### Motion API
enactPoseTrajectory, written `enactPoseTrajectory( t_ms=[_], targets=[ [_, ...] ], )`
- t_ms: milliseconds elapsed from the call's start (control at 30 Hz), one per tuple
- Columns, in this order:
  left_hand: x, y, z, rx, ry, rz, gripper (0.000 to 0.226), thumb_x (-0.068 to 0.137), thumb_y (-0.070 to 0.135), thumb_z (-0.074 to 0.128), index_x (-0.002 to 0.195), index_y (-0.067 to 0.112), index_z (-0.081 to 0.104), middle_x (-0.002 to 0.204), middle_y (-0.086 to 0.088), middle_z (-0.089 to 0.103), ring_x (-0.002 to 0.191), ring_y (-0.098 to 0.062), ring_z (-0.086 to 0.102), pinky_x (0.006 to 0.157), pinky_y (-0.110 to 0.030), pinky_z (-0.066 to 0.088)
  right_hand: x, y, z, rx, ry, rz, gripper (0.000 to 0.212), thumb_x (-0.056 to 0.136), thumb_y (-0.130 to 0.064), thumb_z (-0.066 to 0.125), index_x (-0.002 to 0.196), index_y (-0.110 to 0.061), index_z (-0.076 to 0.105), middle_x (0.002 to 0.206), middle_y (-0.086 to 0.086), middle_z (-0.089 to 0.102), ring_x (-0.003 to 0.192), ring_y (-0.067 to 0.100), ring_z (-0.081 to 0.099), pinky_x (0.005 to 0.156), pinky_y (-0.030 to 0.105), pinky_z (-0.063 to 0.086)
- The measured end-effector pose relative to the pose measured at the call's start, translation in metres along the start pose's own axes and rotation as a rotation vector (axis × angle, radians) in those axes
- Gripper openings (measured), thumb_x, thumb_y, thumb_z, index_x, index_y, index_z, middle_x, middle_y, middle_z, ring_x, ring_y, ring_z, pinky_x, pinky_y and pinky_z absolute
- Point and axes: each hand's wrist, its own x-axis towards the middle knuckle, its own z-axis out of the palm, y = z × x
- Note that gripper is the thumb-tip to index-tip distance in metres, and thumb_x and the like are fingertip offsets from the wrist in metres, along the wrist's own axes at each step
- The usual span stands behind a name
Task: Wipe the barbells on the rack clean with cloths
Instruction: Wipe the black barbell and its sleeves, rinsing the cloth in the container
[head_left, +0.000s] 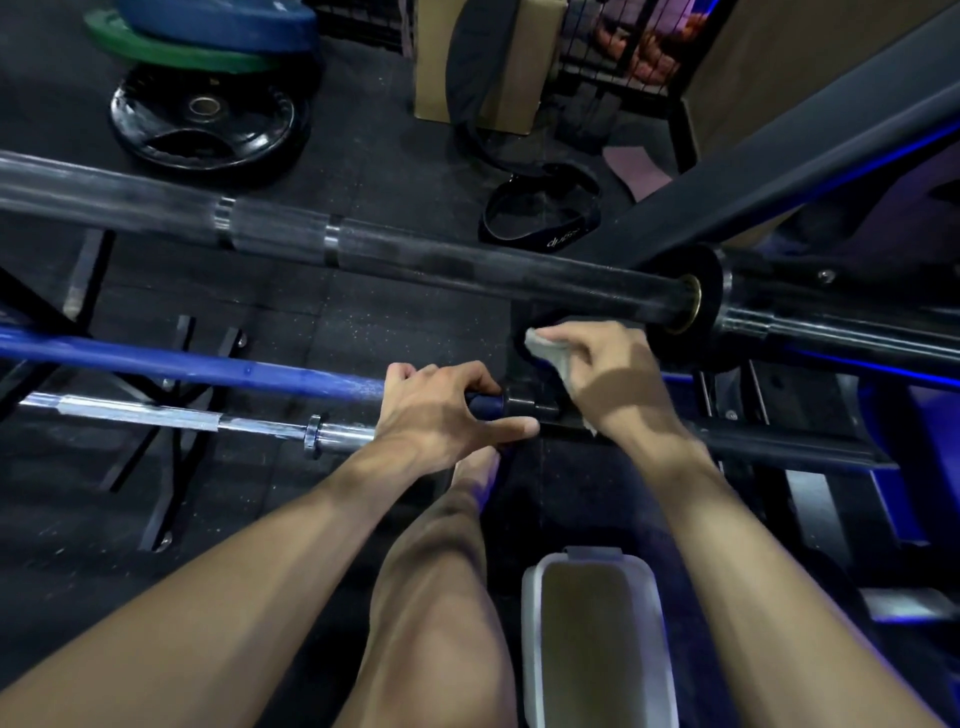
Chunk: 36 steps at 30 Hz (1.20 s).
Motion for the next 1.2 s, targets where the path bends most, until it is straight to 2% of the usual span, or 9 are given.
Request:
enactPoseTrajectory(
  t_ms=[133, 233, 433, 567, 733, 867, 1033, 1100, 1200],
  targets=[
    [0.001, 0.002, 0.000, 0.000, 0.007, -0.009, 0.059, 0.062, 0.094, 0.051, 0.087, 0.041, 0.060, 0.076, 0.026, 0.062, 0.084, 0.002, 0.054, 0.090, -0.035, 0.026, -0.035, 0.000, 0.008, -0.089, 0.169, -0.277, 0.037, 0.095, 0.001, 0.051, 0.121, -0.013, 0.075, 0.126, 0.005, 0.071, 0.121, 0.020, 0.065, 0.107, 0.026, 0.044],
    [0.000, 0.001, 0.001, -0.001, 0.011, 0.001, 0.058, 0.057, 0.088, 0.047, 0.084, 0.039, 0.060, 0.073, 0.020, 0.065, 0.082, 0.000, 0.057, 0.087, -0.034, 0.026, -0.074, -0.006, 0.031, -0.280, 0.108, -0.519, 0.048, 0.085, -0.010, 0.041, 0.119, -0.009, 0.074, 0.127, 0.009, 0.071, 0.119, 0.031, 0.066, 0.094, 0.039, 0.058],
    [0.000, 0.001, 0.000, 0.018, 0.017, 0.019, 0.063, 0.052, 0.090, 0.068, 0.089, 0.040, 0.059, 0.080, 0.024, 0.062, 0.085, -0.001, 0.054, 0.090, -0.035, 0.029, -0.027, -0.005, 0.030, -0.206, 0.064, -0.217, 0.043, 0.082, -0.013, 0.046, 0.110, -0.009, 0.078, 0.112, 0.011, 0.076, 0.106, 0.029, 0.072, 0.099, 0.022, 0.044],
    [-0.001, 0.001, 0.000, 0.020, 0.018, 0.011, 0.058, 0.053, 0.083, 0.076, 0.084, 0.037, 0.056, 0.069, 0.024, 0.057, 0.077, 0.003, 0.049, 0.092, -0.035, 0.030, -0.049, -0.024, 0.019, -0.336, -0.051, -0.447, 0.039, 0.079, -0.021, 0.050, 0.101, -0.007, 0.078, 0.105, 0.010, 0.076, 0.100, 0.028, 0.072, 0.088, 0.036, 0.057],
    [-0.001, 0.002, -0.001, 0.047, 0.008, 0.014, 0.062, 0.052, 0.086, 0.073, 0.092, 0.041, 0.059, 0.076, 0.023, 0.059, 0.087, -0.003, 0.053, 0.094, -0.035, 0.029, -0.030, -0.004, 0.021, -0.305, -0.009, -0.196, 0.039, 0.086, -0.002, 0.057, 0.119, -0.010, 0.075, 0.125, 0.010, 0.071, 0.116, 0.027, 0.067, 0.104, 0.029, 0.046],
    [-0.001, 0.001, 0.000, 0.073, -0.017, 0.015, 0.063, 0.053, 0.083, 0.075, 0.095, 0.041, 0.058, 0.074, 0.021, 0.058, 0.087, -0.002, 0.050, 0.092, -0.032, 0.026, -0.039, 0.003, 0.019, -0.250, -0.016, -0.362, 0.032, 0.083, -0.001, 0.062, 0.111, -0.006, 0.078, 0.117, 0.010, 0.075, 0.110, 0.023, 0.070, 0.104, 0.025, 0.047],
    [0.000, -0.003, -0.002, 0.025, -0.018, 0.039, 0.063, 0.060, 0.096, 0.049, 0.092, 0.044, 0.058, 0.079, 0.023, 0.063, 0.085, 0.002, 0.052, 0.089, -0.032, 0.025, -0.038, 0.014, -0.017, 0.032, 0.191, -0.046, 0.027, 0.103, -0.005, 0.055, 0.121, -0.011, 0.074, 0.128, -0.002, 0.068, 0.119, 0.000, 0.060, 0.104, 0.007, 0.039],
    [0.000, -0.002, -0.002, 0.017, -0.031, 0.031, 0.059, 0.063, 0.094, 0.047, 0.090, 0.043, 0.059, 0.080, 0.023, 0.065, 0.085, 0.002, 0.053, 0.086, -0.032, 0.023, -0.046, 0.000, -0.009, 0.001, 0.235, -0.158, 0.032, 0.101, 0.001, 0.051, 0.123, -0.007, 0.072, 0.130, 0.002, 0.067, 0.122, 0.003, 0.059, 0.106, 0.006, 0.037],
    [0.000, 0.000, -0.002, 0.027, -0.010, 0.034, 0.056, 0.060, 0.087, 0.048, 0.081, 0.036, 0.055, 0.071, 0.018, 0.063, 0.078, -0.002, 0.055, 0.080, -0.033, 0.022, -0.062, -0.014, 0.025, -0.123, 0.040, -0.441, 0.045, 0.087, -0.001, 0.044, 0.122, -0.002, 0.071, 0.130, 0.013, 0.068, 0.126, 0.027, 0.061, 0.115, 0.028, 0.036]
  ],
)
